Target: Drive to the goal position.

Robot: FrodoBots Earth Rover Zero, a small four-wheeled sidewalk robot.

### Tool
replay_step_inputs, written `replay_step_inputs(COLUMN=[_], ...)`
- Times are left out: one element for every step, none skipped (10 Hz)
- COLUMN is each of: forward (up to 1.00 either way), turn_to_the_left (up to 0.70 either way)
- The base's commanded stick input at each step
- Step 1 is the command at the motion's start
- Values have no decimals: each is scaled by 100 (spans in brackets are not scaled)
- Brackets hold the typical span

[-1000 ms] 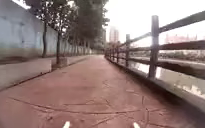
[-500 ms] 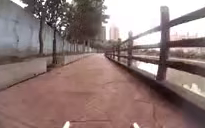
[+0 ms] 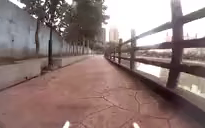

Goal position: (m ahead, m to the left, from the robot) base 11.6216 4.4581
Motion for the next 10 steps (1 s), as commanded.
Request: replay_step_inputs(forward=[70, 70, 70, 70, 70, 70, 70, 70, 70, 70], turn_to_the_left=[0, 0, 0, 0, 0, 0, 0, 0, 0, 0])
